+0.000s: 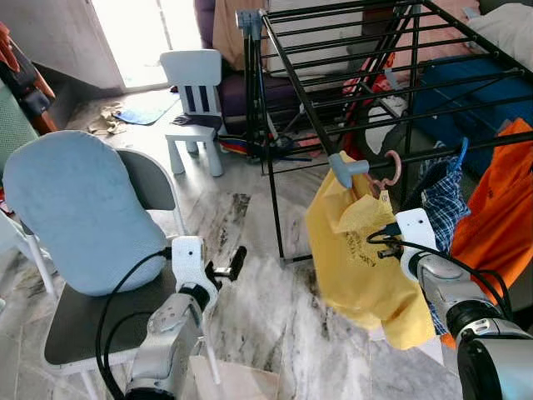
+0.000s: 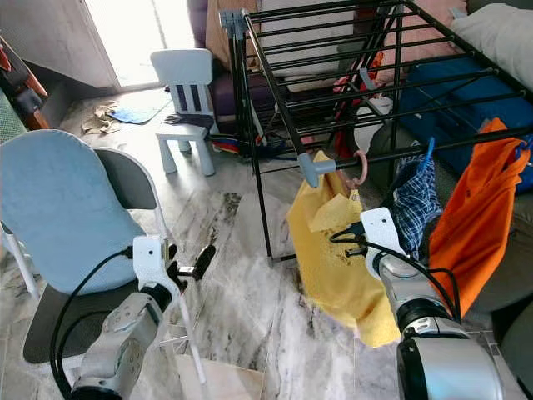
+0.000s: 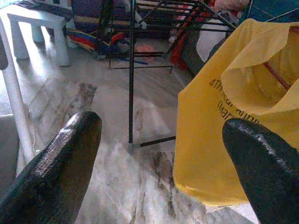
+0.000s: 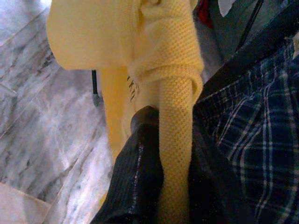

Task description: Hang hanger

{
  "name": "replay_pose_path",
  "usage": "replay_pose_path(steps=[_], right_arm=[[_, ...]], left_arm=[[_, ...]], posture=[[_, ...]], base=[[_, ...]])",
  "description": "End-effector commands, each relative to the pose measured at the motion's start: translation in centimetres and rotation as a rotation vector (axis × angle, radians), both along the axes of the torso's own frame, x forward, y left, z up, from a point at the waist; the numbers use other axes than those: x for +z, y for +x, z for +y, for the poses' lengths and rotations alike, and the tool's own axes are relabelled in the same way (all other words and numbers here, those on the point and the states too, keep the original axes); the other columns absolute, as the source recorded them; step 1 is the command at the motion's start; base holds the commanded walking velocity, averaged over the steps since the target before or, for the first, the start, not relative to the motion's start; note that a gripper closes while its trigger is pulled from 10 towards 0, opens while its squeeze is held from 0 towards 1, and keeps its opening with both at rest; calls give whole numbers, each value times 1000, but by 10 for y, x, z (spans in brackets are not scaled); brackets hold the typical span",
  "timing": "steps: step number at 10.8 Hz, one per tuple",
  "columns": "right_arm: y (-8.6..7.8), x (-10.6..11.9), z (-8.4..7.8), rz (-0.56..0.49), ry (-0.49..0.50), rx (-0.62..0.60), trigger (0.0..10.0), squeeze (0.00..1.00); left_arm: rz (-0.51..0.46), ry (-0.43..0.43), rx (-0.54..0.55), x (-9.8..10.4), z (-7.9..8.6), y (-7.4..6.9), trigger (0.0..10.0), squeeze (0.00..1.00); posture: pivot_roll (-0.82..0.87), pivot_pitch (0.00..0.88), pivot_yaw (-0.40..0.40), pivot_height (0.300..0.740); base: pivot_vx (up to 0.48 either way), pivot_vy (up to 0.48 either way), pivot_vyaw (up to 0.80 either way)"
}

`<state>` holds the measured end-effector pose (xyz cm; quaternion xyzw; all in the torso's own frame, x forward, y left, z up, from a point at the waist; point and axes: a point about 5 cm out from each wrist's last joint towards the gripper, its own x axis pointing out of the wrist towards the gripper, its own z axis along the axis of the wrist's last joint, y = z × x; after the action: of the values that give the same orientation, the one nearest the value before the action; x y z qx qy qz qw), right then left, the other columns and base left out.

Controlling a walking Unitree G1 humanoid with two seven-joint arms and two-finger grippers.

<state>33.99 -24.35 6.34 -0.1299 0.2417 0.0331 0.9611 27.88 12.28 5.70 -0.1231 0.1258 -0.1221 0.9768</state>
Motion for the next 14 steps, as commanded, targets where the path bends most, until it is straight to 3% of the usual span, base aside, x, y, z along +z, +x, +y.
replay_pose_path(steps=[1,3,6,7,8,11,14], right_arm=[[13,20,6,-108,-12,40,0,0],[10,32,5,-271,-48,62,0,0],[-18,25,9,-443,-62,38,0,0],[-27,14,11,-420,-47,6,3725,0],[-38,2,20,-384,-27,7,10000,0],[-51,-14,53,-345,37,46,10000,0],[-44,-5,55,-352,53,45,10000,0]], left_arm=[[-4,21,19,-1,3,0,10000,0],[-17,26,46,0,5,-2,10000,0],[-13,34,34,-3,1,-1,10000,0],[-18,39,24,-2,-1,0,10000,0],[-22,42,22,-2,-2,0,10000,0],[-20,51,45,-4,-1,-2,10000,0],[-37,80,75,-2,3,0,10000,0]], posture=[[-231,0,53,740],[-233,0,45,740],[-263,0,63,740],[-268,0,64,740],[-269,0,62,740],[-253,0,48,740],[-252,0,48,740]], base=[[0,0,0],[0,0,0],[0,0,0],[0,0,0],[0,0,0],[0,0,0],[0,0,0]])
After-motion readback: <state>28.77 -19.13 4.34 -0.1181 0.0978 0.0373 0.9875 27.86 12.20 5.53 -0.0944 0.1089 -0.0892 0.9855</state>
